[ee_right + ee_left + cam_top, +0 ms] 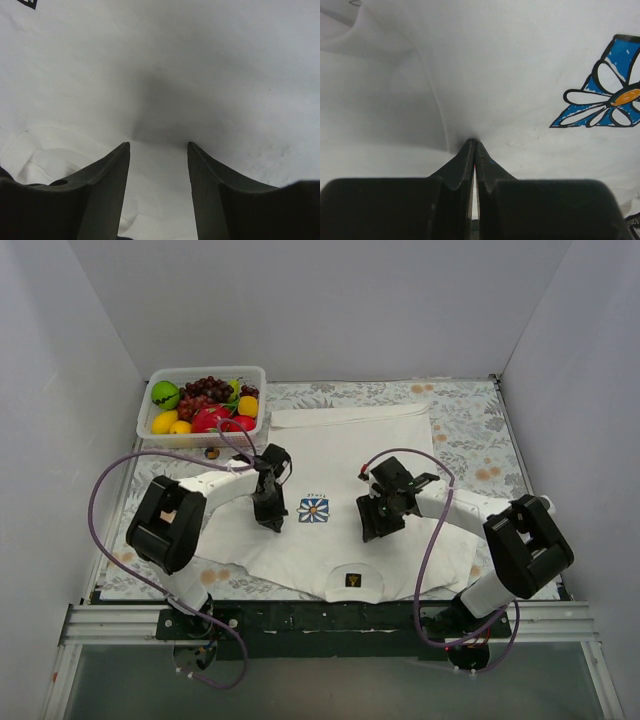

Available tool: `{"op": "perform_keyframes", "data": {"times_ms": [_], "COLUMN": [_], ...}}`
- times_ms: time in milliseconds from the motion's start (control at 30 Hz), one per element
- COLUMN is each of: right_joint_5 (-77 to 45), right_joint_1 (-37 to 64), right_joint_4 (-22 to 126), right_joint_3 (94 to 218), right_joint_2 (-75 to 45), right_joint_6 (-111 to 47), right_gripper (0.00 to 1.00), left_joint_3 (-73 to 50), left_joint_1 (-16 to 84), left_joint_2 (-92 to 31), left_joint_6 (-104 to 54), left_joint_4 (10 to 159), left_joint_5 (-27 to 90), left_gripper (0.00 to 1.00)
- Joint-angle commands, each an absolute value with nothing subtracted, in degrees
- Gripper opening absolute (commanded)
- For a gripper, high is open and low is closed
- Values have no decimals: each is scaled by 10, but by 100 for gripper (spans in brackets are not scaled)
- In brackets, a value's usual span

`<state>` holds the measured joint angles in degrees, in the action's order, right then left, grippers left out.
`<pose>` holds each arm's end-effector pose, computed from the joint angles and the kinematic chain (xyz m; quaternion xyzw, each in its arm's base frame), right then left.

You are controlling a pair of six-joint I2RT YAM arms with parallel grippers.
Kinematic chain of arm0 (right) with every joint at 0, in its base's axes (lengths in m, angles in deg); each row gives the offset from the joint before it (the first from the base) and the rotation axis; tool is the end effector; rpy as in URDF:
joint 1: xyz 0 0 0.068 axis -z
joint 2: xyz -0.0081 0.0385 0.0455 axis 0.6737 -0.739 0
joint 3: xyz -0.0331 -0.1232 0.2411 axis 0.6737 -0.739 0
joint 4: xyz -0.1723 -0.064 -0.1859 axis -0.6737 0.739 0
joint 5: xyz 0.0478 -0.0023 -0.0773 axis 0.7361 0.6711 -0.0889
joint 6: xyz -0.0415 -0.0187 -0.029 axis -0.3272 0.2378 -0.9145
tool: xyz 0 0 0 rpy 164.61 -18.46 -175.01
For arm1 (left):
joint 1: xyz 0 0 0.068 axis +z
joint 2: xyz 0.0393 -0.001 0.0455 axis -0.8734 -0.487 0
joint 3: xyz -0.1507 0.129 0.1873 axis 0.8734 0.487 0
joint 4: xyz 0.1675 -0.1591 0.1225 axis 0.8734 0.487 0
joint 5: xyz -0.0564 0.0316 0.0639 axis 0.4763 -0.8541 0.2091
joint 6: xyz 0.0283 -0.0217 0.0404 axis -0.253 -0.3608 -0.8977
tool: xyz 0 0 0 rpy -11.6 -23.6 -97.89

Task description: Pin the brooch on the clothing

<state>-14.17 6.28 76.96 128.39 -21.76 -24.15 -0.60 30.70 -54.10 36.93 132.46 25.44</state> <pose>0.2244 0.1706 0.1678 -0.1975 0.9539 0.1615 0.1582 0.2622 -0.1538 0.1607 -0.3710 0.9269 -0.0531 0.0186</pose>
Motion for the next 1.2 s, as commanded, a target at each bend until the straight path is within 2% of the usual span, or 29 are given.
{"op": "perform_keyframes", "data": {"times_ms": [0,233,400,600,633,667,733,800,933,1067,1167], "right_joint_5": [-150,-163,-164,-150,-152,-154,-158,-160,-159,-161,-166], "right_joint_1": [60,60,60,60,61,60,61,61,61,61,61], "right_joint_4": [787,815,810,768,762,757,740,731,719,712,710], "right_joint_3": [1257,1267,1315,1351,1351,1351,1343,1334,1326,1321,1319], "right_joint_2": [-218,-218,-198,-159,-156,-152,-143,-137,-141,-146,-148], "right_joint_6": [-229,-236,-252,-256,-256,-256,-255,-253,-254,-255,-256], "right_gripper": [58,59,59,61,61,61,61,61,62,62,61], "left_joint_3": [34,16,-67,-137,-140,-141,-136,-133,-84,-36,-3], "left_joint_1": [305,305,305,329,336,344,362,382,420,456,483], "left_joint_2": [-526,-516,-512,-509,-509,-504,-499,-484,-438,-399,-387], "left_joint_6": [384,375,352,329,327,323,312,307,301,308,302], "left_joint_4": [1346,1376,1389,1354,1335,1325,1291,1269,1169,1100,1055], "left_joint_5": [257,245,192,154,155,156,156,148,158,120,99], "left_gripper": [0,0,2,39,50,71,88,98,98,98,93]}}
